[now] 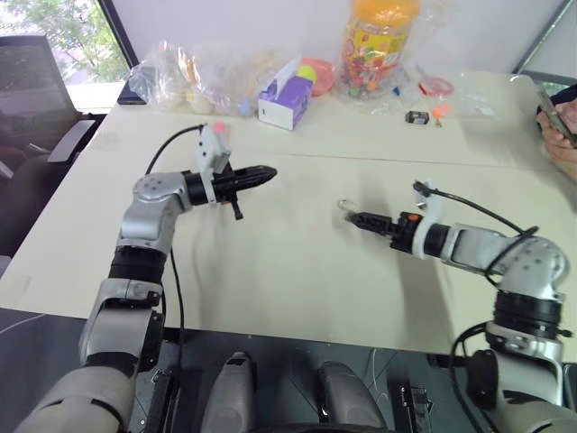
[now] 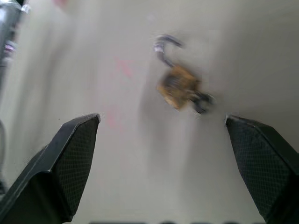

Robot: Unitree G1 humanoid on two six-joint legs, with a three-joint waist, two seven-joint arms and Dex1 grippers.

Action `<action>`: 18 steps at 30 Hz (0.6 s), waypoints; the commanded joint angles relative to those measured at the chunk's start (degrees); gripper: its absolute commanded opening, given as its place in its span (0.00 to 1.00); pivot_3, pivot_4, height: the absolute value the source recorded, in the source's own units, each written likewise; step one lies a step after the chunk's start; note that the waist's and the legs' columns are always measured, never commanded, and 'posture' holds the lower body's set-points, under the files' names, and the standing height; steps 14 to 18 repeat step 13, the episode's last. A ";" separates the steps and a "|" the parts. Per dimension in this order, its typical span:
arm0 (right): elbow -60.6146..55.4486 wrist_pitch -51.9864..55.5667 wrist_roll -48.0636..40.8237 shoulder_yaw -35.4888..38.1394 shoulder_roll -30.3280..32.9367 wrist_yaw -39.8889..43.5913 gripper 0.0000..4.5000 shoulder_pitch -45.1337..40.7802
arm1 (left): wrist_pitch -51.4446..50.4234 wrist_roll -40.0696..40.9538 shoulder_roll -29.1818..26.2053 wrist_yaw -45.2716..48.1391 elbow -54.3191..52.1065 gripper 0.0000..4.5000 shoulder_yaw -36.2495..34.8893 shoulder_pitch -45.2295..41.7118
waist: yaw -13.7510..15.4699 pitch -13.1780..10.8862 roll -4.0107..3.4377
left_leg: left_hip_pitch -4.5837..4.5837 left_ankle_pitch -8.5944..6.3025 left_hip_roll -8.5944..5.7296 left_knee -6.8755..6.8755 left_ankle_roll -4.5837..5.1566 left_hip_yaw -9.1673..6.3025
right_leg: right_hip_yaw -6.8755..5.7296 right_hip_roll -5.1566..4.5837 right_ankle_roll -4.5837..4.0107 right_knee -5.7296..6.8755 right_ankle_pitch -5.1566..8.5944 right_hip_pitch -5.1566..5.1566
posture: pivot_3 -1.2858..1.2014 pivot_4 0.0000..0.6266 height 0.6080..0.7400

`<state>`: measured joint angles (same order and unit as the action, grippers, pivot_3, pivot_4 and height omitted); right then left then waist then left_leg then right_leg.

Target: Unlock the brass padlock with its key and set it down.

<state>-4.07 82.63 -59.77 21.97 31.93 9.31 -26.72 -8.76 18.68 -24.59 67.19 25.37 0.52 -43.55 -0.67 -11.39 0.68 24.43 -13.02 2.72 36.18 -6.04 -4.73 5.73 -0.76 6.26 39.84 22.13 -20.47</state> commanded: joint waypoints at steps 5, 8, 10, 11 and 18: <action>-16.77 -3.38 1.10 -2.55 15.95 13.46 1.00 7.46 | -5.13 1.37 -2.45 2.01 -9.81 0.00 1.32 3.21 | -0.51 -0.02 -0.02 | 0.01 0.00 0.02 -0.01 0.01 0.01 | 0.02 0.03 0.00 -0.04 0.00 -0.02 | 0.52 0.24 1.00; -25.55 -10.18 5.90 -4.58 25.11 20.50 1.00 12.69 | -6.94 1.69 -3.22 2.27 -13.62 0.00 1.62 5.81 | -0.54 -0.04 -0.08 | 0.00 -0.01 0.02 -0.05 0.01 0.01 | 0.02 0.04 0.00 -0.07 0.00 -0.03 | 0.52 0.24 1.00; -28.80 -13.84 8.62 -5.05 28.59 23.15 1.00 16.03 | -9.17 2.19 -3.45 1.89 -15.00 0.00 1.73 6.68 | -0.41 -0.04 -0.06 | 0.00 -0.02 0.05 -0.07 0.03 0.01 | 0.02 0.06 0.00 -0.14 0.00 -0.01 | 0.52 0.24 1.00; -29.52 -15.03 9.49 -5.08 29.50 24.03 1.00 17.17 | -10.07 2.36 -3.50 1.72 -15.43 0.00 1.73 6.89 | -0.35 -0.04 -0.06 | 0.01 -0.02 0.05 -0.06 0.03 0.01 | 0.02 0.06 0.00 -0.15 0.00 0.00 | 0.52 0.24 1.00; -30.79 -16.54 10.28 -4.39 30.31 25.09 1.00 18.58 | -11.37 2.58 -3.47 1.55 -16.75 0.00 1.95 7.56 | -0.31 -0.05 -0.04 | 0.01 -0.02 0.05 -0.01 0.03 0.01 | 0.02 0.05 0.00 -0.15 0.00 0.03 | 0.52 0.24 1.00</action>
